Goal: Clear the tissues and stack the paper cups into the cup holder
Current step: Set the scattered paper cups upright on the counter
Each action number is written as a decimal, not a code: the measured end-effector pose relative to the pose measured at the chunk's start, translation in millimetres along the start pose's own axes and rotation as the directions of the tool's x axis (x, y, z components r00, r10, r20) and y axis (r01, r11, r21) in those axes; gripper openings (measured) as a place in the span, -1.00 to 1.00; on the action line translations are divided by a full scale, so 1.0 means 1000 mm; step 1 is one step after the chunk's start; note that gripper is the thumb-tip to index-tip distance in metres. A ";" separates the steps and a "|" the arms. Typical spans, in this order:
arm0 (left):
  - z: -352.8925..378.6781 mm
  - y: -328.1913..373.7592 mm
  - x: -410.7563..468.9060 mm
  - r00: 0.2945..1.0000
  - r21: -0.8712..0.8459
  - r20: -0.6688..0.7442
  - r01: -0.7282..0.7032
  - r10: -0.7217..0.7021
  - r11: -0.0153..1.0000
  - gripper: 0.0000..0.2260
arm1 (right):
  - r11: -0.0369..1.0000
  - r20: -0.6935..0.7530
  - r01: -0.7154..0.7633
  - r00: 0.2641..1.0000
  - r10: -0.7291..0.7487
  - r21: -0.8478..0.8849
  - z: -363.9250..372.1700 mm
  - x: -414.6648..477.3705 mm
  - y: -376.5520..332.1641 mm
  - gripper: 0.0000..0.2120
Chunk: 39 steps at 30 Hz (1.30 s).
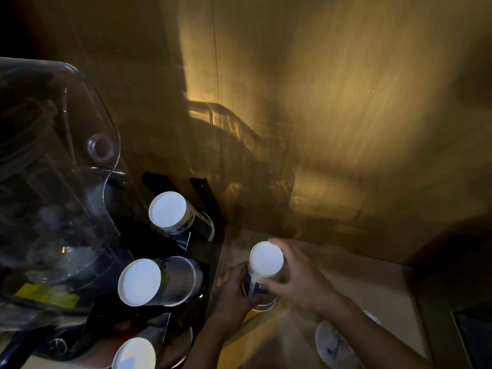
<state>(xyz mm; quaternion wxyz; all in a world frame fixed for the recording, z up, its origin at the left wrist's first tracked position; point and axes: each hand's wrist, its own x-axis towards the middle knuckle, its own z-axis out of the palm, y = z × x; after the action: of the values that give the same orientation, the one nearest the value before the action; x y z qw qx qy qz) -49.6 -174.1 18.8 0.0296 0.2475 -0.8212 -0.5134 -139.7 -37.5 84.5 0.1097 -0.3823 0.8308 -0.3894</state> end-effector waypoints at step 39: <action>-0.035 0.003 -0.117 0.822 -0.033 0.171 0.555 -0.543 0.831 -0.60 | 0.660 0.380 -0.687 0.723 0.577 0.304 0.060 -0.130 -0.012 -0.60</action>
<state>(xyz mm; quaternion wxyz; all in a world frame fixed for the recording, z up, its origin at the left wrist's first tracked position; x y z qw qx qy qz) 62.6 -150.6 61.7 -0.1729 0.4315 -0.6934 -0.5506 -15.0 17.6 38.0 0.4232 -0.0793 0.7849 -0.4456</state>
